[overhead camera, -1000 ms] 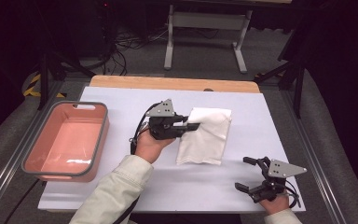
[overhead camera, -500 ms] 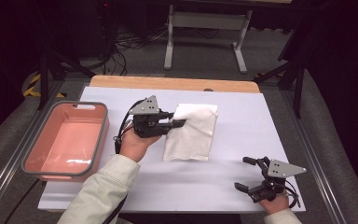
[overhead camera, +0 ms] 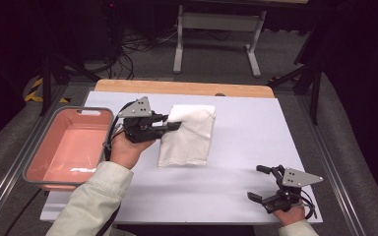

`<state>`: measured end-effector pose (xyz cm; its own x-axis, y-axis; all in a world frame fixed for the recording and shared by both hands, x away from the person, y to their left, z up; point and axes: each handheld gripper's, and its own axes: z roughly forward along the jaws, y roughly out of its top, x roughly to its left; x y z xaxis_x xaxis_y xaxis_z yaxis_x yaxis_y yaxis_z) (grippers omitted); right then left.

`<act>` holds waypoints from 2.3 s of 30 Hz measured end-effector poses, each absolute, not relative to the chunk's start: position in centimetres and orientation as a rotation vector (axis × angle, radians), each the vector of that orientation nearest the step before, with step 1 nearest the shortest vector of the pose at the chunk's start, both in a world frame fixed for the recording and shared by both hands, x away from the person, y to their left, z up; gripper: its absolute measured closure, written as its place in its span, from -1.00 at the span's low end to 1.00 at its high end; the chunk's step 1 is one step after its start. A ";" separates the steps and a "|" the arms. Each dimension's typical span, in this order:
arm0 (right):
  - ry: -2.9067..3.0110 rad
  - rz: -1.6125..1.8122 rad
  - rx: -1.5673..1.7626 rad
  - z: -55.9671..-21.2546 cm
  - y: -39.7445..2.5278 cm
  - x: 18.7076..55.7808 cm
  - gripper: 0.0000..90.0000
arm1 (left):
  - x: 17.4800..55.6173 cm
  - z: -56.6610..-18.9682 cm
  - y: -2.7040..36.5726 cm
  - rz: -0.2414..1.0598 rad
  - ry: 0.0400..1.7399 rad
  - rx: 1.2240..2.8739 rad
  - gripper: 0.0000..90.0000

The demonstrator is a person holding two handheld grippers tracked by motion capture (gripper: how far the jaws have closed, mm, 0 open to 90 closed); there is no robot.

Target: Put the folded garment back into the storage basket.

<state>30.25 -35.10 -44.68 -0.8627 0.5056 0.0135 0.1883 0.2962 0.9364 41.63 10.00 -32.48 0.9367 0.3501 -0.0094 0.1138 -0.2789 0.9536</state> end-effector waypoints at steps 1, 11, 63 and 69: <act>2.284 1.590 0.632 -44.7 -35.1 30.2 -0.95 | 41.6 -32.4 10.3 0.241 0.345 1.854 0.57; 2.285 1.587 0.635 -44.7 -35.1 30.3 -0.95 | 40.9 -31.2 13.0 0.292 0.379 1.860 0.57; 2.295 1.572 0.640 -44.8 -34.9 30.4 -0.95 | 37.5 -29.9 25.4 0.501 0.583 1.852 0.56; 2.297 1.568 0.641 -44.8 -34.8 30.4 -0.95 | 37.0 -30.2 26.8 0.514 0.614 1.836 0.56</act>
